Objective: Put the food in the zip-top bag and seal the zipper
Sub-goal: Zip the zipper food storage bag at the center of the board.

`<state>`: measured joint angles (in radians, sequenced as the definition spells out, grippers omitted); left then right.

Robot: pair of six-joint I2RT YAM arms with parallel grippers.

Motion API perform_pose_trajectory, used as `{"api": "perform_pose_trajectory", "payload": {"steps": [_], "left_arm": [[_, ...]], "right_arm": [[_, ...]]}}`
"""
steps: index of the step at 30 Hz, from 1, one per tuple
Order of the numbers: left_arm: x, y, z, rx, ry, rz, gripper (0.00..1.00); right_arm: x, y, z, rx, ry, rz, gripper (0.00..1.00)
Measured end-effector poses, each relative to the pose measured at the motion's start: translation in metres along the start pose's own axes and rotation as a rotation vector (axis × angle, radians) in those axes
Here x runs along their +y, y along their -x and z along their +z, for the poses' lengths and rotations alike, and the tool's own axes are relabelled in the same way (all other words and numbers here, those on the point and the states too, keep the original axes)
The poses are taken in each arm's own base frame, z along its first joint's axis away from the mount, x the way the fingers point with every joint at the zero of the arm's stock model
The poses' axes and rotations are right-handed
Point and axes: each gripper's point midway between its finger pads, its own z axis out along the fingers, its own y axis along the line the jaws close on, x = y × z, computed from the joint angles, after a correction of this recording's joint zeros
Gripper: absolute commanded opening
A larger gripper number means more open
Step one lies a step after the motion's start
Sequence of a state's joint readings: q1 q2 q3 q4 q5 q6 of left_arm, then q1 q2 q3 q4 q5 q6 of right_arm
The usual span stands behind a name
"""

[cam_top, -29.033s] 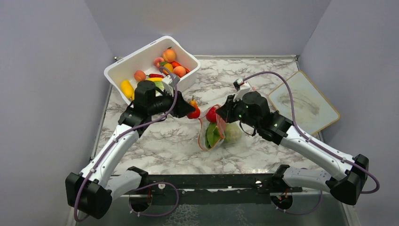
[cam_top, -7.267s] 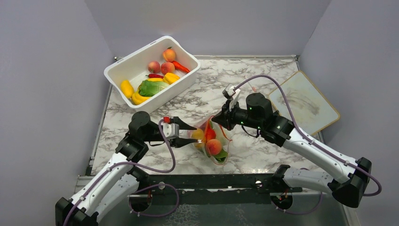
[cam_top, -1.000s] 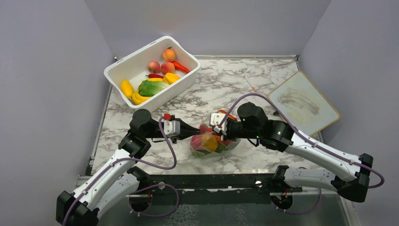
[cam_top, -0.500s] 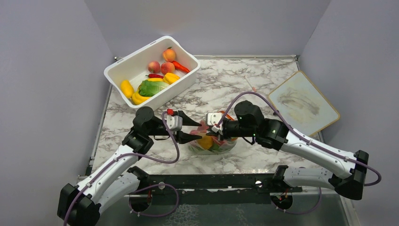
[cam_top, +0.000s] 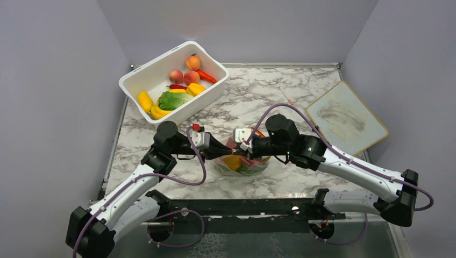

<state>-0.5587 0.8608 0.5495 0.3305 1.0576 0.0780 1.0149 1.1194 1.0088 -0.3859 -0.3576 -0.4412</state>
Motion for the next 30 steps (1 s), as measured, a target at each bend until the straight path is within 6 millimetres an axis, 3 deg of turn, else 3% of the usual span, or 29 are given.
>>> {"api": "perform_pose_trajectory", "payload": {"steps": [1, 12, 21, 30], "left_arm": [[-0.001, 0.000, 0.000, 0.000, -0.005, -0.002, 0.00], [0.002, -0.001, 0.000, 0.003, 0.012, 0.002, 0.00], [0.018, -0.001, -0.003, 0.034, 0.120, 0.029, 0.00], [0.019, 0.017, -0.015, 0.032, 0.192, 0.124, 0.00]], "right_arm": [[0.000, 0.000, 0.000, -0.001, -0.001, 0.000, 0.01], [-0.001, -0.001, 0.001, -0.003, -0.006, -0.001, 0.01], [-0.017, -0.009, -0.002, 0.055, -0.085, -0.024, 0.01], [-0.020, 0.002, -0.014, 0.073, -0.087, -0.016, 0.01]]}}
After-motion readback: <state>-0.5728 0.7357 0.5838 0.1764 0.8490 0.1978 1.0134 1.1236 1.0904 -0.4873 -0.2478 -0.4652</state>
